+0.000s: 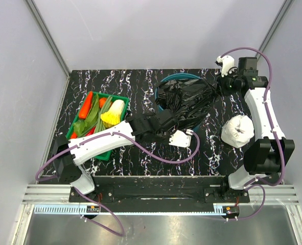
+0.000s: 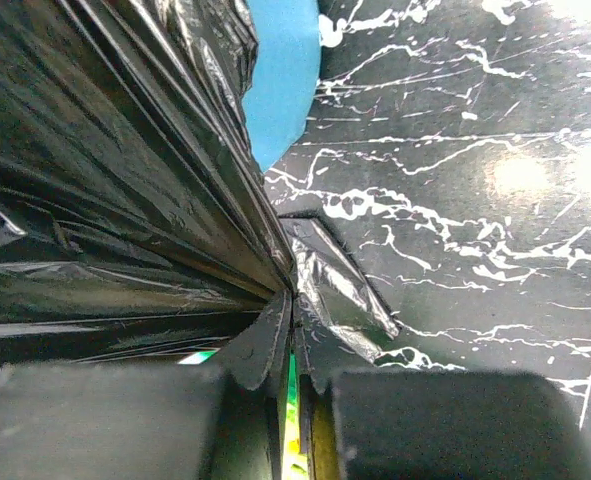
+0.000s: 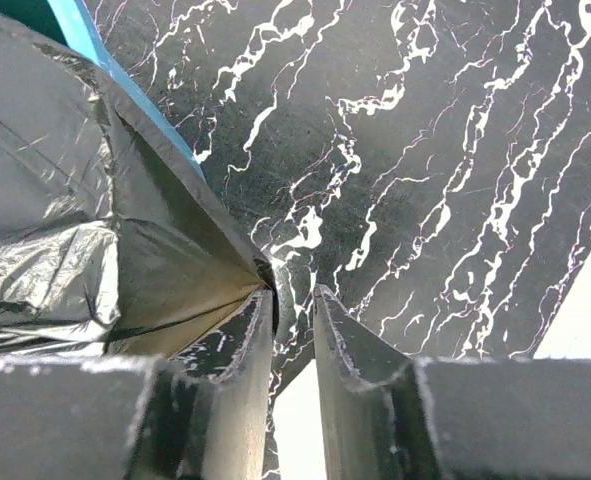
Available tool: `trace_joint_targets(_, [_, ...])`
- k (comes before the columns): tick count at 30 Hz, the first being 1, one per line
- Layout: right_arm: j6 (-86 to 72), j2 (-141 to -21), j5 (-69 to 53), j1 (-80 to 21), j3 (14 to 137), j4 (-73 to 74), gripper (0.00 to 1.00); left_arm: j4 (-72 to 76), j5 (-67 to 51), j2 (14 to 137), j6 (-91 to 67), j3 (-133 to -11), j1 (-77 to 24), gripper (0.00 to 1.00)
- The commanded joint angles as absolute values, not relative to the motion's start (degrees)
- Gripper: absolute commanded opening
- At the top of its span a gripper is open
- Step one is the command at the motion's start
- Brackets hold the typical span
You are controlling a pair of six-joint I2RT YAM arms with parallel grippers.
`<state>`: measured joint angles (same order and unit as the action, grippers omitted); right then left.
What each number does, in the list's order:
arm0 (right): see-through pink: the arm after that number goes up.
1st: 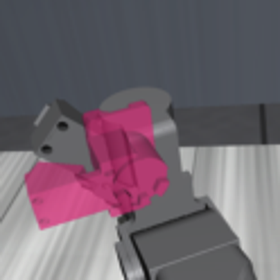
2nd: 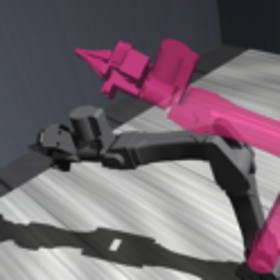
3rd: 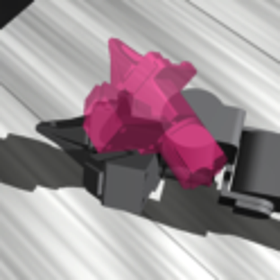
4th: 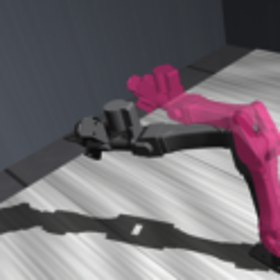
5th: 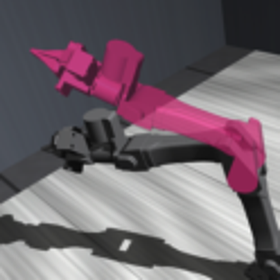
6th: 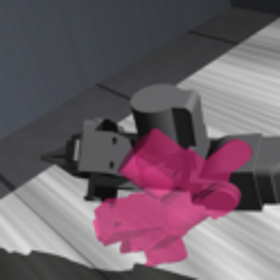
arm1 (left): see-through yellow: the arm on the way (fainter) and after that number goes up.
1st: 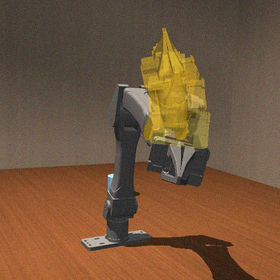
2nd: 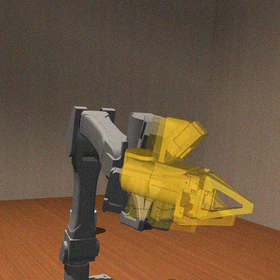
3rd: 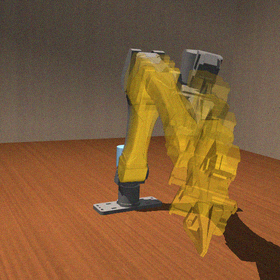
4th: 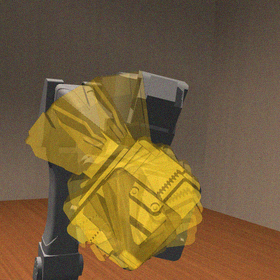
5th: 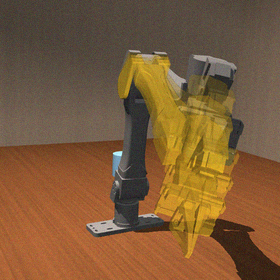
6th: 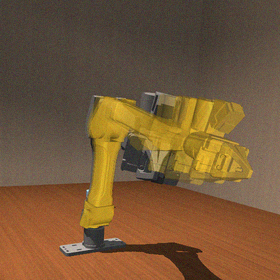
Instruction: Put the trash bags into the trash bin
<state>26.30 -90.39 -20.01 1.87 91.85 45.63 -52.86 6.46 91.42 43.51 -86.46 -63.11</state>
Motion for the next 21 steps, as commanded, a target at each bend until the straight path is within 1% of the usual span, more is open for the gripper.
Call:
trace_joint_targets(1, [26.80,-90.35,-19.78,1.85,93.43,43.51,0.29,-49.75,13.44,88.16,41.57,-84.82,-62.67,0.09])
trace_joint_targets(10, [27.95,-88.34,-18.46,1.85,90.97,43.77,0.35,-47.29,14.77,87.37,40.87,-82.18,-62.14,0.24])
trace_joint_targets(11, [28.38,-88.07,-18.28,1.85,90.97,44.20,0.37,-47.02,14.68,87.10,40.70,-81.83,-62.14,0.27])
trace_joint_targets(13, [28.83,-87.19,-17.49,1.85,91.23,45.00,0.38,-46.85,14.07,86.75,40.26,-81.30,-62.14,0.64])
trace_joint_targets(16, [29.09,-85.87,-16.79,1.93,91.67,45.87,0.39,-47.28,11.09,85.52,39.29,-81.65,-62.05,0.75])
trace_joint_targets(17, [29.00,-85.61,-16.87,1.85,92.02,46.49,0.40,-47.72,9.94,85.26,38.77,-82.43,-61.96,0.83])
trace_joint_targets(18, [29.09,-85.26,-16.96,1.85,92.54,47.10,0.40,-48.07,8.54,84.99,38.06,-82.96,-61.88,0.97])
trace_joint_targets(19, [29.00,-84.99,-17.31,1.85,92.90,47.98,0.41,-48.60,7.22,84.64,37.36,-83.75,-61.79,0.99])
trace_joint_targets(21, [28.92,-84.55,-18.01,1.93,93.86,49.30,0.44,-49.91,4.15,84.11,35.95,-85.25,-61.52,0.99])
